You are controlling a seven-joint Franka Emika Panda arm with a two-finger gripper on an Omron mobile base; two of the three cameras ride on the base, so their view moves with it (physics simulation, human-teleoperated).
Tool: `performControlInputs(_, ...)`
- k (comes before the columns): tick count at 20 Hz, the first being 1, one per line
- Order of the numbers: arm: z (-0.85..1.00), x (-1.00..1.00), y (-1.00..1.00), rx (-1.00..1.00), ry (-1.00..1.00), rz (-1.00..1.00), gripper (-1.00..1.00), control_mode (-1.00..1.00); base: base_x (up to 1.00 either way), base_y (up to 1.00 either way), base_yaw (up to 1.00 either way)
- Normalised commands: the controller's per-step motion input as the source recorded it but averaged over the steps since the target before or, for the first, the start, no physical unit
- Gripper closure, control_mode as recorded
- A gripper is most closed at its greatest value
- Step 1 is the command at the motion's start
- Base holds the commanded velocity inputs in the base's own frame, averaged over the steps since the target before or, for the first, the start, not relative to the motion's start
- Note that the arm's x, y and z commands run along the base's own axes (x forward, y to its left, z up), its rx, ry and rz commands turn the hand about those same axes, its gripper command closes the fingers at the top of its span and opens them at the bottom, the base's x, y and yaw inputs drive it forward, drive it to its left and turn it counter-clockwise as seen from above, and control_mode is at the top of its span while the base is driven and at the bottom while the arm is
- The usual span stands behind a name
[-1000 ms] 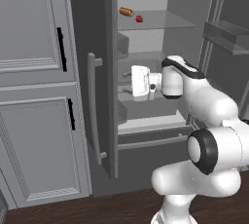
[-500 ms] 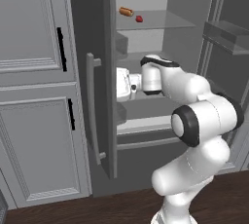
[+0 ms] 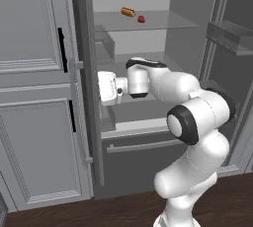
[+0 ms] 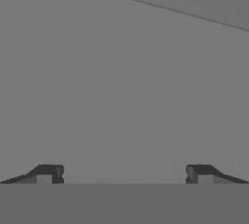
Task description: Take the strawberry from the fridge and place it on top of the pancake, located on the dining counter.
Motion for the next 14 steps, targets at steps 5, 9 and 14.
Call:
performControlInputs(5, -0.04, 0.00, 0.47, 0.00, 0.00, 0.00, -1.00, -1.00, 0.00, 0.00, 0.00)
performControlInputs(9, -0.04, 0.00, 0.46, 0.00, 0.00, 0.00, -1.00, -1.00, 0.00, 0.00, 0.00)
performControlInputs(14, -0.07, 0.06, -0.44, -0.01, 0.00, -0.05, -1.00, -1.00, 0.00, 0.00, 0.00)
